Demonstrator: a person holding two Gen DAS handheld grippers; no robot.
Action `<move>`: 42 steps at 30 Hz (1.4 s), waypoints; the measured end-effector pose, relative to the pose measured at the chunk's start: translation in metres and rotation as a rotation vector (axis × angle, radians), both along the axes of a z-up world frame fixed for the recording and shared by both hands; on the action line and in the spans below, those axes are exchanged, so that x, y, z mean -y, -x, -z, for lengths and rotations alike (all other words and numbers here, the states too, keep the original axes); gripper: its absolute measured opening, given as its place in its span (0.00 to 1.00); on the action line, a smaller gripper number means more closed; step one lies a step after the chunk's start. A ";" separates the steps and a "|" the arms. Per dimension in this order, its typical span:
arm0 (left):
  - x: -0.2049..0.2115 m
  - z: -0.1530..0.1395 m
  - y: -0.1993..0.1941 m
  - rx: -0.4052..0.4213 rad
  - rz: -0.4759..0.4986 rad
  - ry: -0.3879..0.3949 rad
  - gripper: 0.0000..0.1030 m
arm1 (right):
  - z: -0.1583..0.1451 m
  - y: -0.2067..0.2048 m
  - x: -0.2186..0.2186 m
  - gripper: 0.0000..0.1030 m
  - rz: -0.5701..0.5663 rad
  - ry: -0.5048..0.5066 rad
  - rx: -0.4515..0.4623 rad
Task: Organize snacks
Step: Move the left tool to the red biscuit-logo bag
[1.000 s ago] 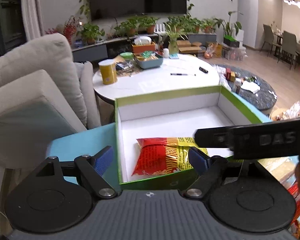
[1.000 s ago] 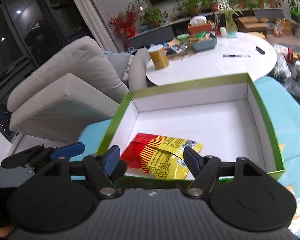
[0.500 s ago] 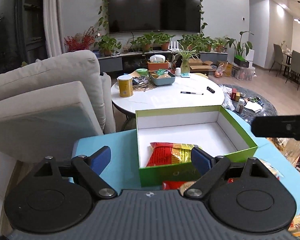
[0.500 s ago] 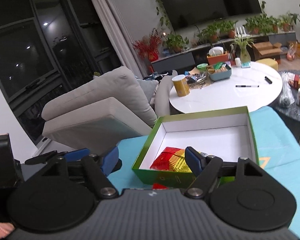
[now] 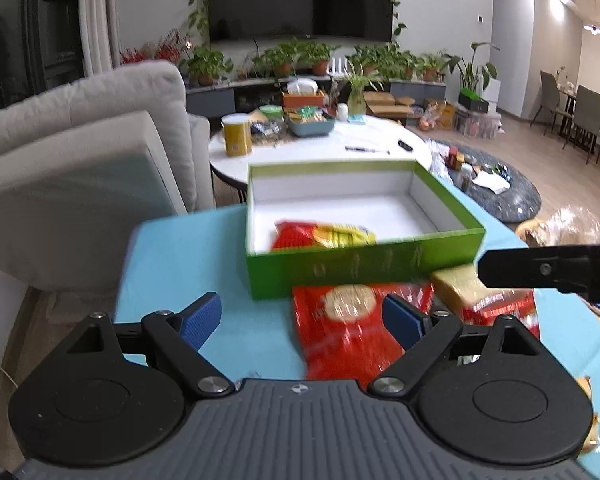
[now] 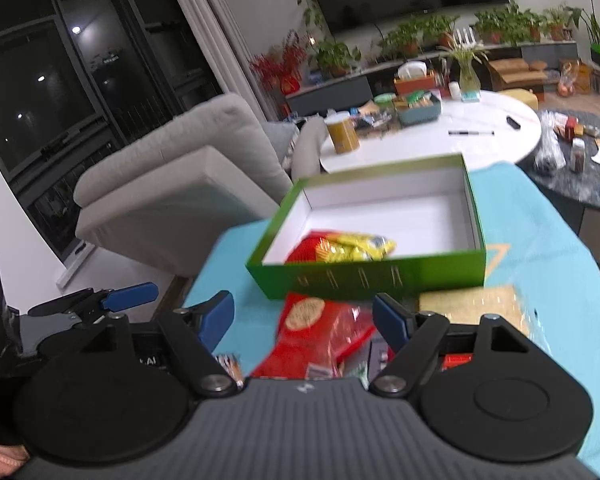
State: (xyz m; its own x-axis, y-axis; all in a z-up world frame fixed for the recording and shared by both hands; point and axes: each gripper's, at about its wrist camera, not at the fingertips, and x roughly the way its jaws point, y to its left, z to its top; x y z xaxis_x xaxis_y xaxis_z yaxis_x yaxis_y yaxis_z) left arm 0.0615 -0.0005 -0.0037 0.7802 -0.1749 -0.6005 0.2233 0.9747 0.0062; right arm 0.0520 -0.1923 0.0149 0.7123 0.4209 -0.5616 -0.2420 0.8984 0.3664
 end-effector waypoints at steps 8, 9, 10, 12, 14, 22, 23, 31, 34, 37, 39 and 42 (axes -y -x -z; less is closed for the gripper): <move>0.007 0.026 -0.002 -0.080 0.007 -0.005 0.84 | 0.023 -0.003 -0.008 0.83 -0.019 0.014 -0.073; 0.008 0.028 -0.002 -0.084 0.007 -0.007 0.84 | 0.026 -0.004 -0.009 0.83 -0.017 0.012 -0.083; 0.008 0.029 -0.002 -0.087 0.010 -0.007 0.84 | 0.028 -0.005 -0.009 0.83 -0.016 0.008 -0.092; 0.009 0.032 -0.004 -0.095 0.019 -0.007 0.84 | 0.032 -0.008 -0.010 0.83 -0.018 0.006 -0.106; 0.010 0.034 -0.006 -0.104 0.026 -0.009 0.84 | 0.036 -0.011 -0.012 0.83 -0.015 0.010 -0.119; 0.015 0.050 -0.018 -0.147 0.052 -0.001 0.84 | 0.049 -0.026 -0.017 0.83 -0.019 0.013 -0.185; 0.017 0.052 -0.020 -0.152 0.056 -0.003 0.84 | 0.050 -0.028 -0.019 0.83 -0.021 0.017 -0.192; 0.028 0.067 -0.026 -0.186 0.107 -0.021 0.84 | 0.066 -0.044 -0.028 0.83 -0.027 0.046 -0.251; 0.028 0.070 -0.029 -0.192 0.117 -0.010 0.86 | 0.072 -0.050 -0.028 0.83 -0.027 0.047 -0.272; 0.028 0.072 -0.031 -0.198 0.125 0.002 0.88 | 0.076 -0.054 -0.028 0.83 -0.031 0.041 -0.288; 0.029 0.074 -0.033 -0.205 0.136 0.009 0.89 | 0.077 -0.055 -0.029 0.83 -0.037 0.043 -0.289; 0.030 0.077 -0.034 -0.218 0.146 0.021 0.92 | 0.079 -0.057 -0.031 0.83 -0.043 0.050 -0.292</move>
State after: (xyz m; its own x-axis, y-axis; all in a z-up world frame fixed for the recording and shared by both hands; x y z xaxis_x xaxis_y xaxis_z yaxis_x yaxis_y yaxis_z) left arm 0.0956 -0.0305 -0.0807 0.5982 -0.2901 -0.7469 0.3554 0.9315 -0.0772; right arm 0.1092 -0.1613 -0.0637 0.5000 0.4143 -0.7605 -0.1714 0.9081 0.3821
